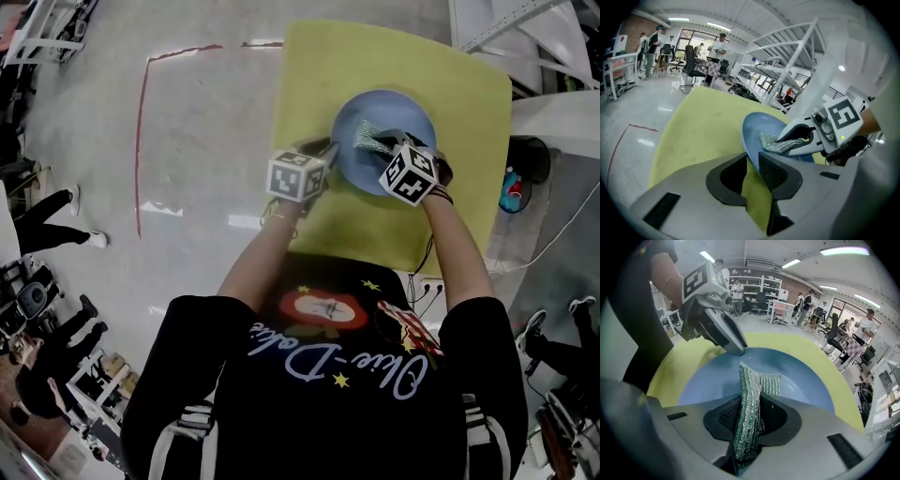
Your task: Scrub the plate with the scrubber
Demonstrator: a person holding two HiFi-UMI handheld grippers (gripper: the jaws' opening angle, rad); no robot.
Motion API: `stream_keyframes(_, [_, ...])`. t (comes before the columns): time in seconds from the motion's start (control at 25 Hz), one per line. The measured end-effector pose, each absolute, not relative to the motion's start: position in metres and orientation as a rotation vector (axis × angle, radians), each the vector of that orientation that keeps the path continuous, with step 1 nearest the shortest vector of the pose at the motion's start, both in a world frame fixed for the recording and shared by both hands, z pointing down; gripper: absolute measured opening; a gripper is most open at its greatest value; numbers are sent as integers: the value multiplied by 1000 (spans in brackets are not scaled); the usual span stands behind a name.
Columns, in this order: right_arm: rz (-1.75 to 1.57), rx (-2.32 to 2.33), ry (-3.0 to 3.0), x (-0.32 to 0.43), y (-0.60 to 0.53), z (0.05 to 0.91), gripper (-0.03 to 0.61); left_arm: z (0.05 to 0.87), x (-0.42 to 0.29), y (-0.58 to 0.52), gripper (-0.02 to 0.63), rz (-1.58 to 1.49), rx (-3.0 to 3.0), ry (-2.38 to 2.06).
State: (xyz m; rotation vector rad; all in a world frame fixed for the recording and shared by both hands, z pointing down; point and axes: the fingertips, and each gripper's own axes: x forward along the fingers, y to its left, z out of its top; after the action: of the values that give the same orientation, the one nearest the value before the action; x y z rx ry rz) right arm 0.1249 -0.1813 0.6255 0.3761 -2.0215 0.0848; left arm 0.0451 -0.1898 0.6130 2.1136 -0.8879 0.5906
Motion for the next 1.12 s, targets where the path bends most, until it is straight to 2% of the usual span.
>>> stream_keyframes(1.12, [279, 307, -2077, 103, -108, 624, 71, 613, 46, -191, 67, 693, 2135, -972])
